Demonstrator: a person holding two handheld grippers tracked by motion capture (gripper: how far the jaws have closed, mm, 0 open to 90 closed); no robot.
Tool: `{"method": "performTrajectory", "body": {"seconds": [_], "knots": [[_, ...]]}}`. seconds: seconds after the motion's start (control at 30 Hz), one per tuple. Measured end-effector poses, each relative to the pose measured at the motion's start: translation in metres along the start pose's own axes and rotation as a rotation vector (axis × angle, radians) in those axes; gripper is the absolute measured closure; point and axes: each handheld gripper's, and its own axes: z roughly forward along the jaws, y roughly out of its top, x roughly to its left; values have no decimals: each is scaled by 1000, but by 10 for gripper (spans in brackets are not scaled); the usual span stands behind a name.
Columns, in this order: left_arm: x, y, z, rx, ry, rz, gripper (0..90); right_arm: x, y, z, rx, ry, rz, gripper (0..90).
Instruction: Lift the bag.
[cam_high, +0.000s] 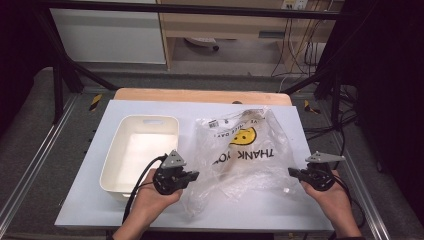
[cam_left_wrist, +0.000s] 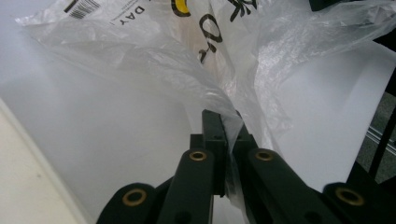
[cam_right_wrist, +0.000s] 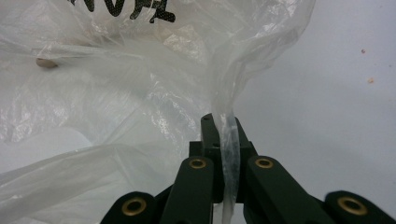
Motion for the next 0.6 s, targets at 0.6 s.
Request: {"method": "performTrajectory", "body": {"seconds": [0.6], "knots": [[-18, -23, 16, 31, 29, 26, 847, 2, -25, 14, 56, 8, 29, 900]]}}
